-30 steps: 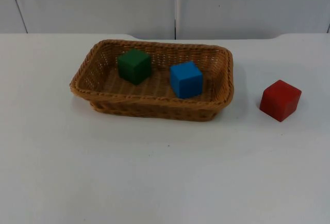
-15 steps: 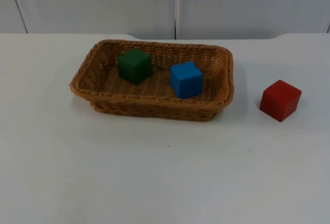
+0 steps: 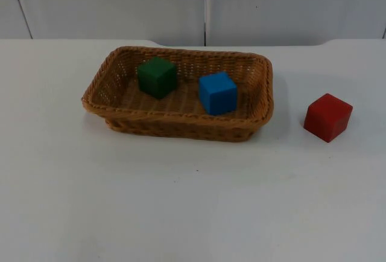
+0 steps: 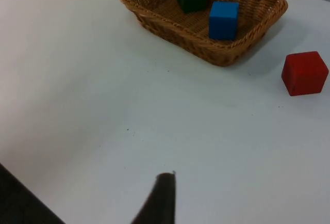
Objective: Pick up one cube with each hand and place exactly two cubes into the same basket, leaving the remaining cube outside.
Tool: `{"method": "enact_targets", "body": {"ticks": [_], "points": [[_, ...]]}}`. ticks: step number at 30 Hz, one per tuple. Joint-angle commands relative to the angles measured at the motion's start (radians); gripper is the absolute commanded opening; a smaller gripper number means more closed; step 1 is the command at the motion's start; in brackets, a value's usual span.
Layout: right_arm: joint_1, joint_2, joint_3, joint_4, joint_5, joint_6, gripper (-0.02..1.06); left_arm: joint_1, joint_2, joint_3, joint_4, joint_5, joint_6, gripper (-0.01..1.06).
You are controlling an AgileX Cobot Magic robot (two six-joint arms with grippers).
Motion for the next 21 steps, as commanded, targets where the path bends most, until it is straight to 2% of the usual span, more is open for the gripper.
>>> {"method": "enact_targets", "body": {"ticks": [1, 3, 21], "points": [[-0.002, -0.002, 0.004, 0.002, -0.005, -0.006, 0.94, -0.002, -0.005, 0.004, 0.0, 0.001, -0.006, 1.05], [-0.002, -0.002, 0.004, 0.002, -0.005, -0.006, 1.05, -0.002, -0.005, 0.004, 0.0, 0.001, -0.006, 1.05], [-0.002, -0.002, 0.004, 0.002, -0.005, -0.006, 1.05, -0.002, -0.005, 0.004, 0.0, 0.001, -0.006, 1.05]]}}
